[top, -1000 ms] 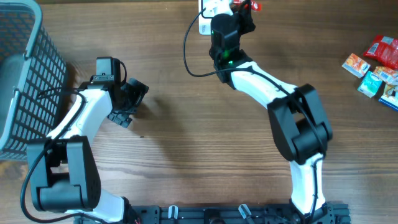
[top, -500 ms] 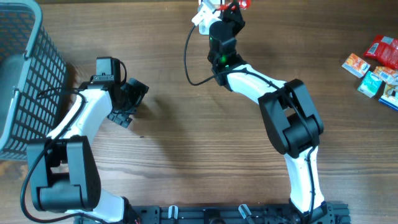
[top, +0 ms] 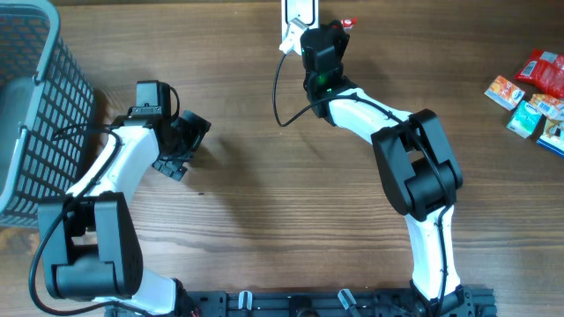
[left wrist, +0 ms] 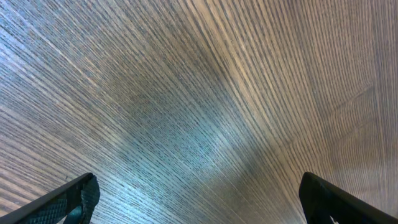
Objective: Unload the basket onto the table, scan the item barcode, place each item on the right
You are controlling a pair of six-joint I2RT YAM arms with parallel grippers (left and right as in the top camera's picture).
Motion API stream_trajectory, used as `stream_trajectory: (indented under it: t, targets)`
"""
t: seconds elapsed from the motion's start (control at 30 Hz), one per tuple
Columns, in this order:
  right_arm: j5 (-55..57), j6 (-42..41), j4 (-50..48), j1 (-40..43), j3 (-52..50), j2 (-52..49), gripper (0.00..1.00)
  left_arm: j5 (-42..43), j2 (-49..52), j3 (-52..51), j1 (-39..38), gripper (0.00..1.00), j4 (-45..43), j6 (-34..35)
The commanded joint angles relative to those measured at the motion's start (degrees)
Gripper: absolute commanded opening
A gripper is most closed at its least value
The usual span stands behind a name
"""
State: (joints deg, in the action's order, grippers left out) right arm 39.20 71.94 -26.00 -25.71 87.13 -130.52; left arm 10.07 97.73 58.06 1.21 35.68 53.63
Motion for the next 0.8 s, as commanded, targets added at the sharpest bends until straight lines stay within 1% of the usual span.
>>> stream_trajectory:
  t: [0.0,0.07,0.17,0.33,0.4,0.57,0.77]
  targets:
    - [-3.37,0.72,-5.55,-0.02,0.28,-1.29,0.05,-0.96,0.09,-0.15,-0.15,1.00,-0.07,-0.94]
    - [-3.96,0.72,-7.93,-0.02,0.28,-1.29,0.05,-0.96,0.09,-0.15,-0.15,1.00,-0.07,-0.94]
    - [-4.83,0.42,-8.15,0.48,0.28,-1.29,0.05,-0.96,0.09,-0.15,-0.15,1.00,-0.07,-0.94]
    - [-1.92,-6.84,-7.89,0.98,0.28,-1.29,0.04,-0.96,0.09,-0.15,-0.15,1.00,-0.07,-0.94]
    - [2.16,-9.40,-7.87,0.92,0.28,-1.29,0.04,-0.96,0.09,-0.15,-0.15,1.00,-0.07,-0.94]
    - [12.92,-12.44,-7.80,0.44,0.28,-1.29,0.04,-0.96,0.09,-0.15,-0.15,1.00,-0.07,-0.92]
    - [25.11,-11.93,-7.61,-2.45,0.28,-1.29,0.04,-0.96,0.09,-0.15,-0.15,1.00,-0.07,-0.94]
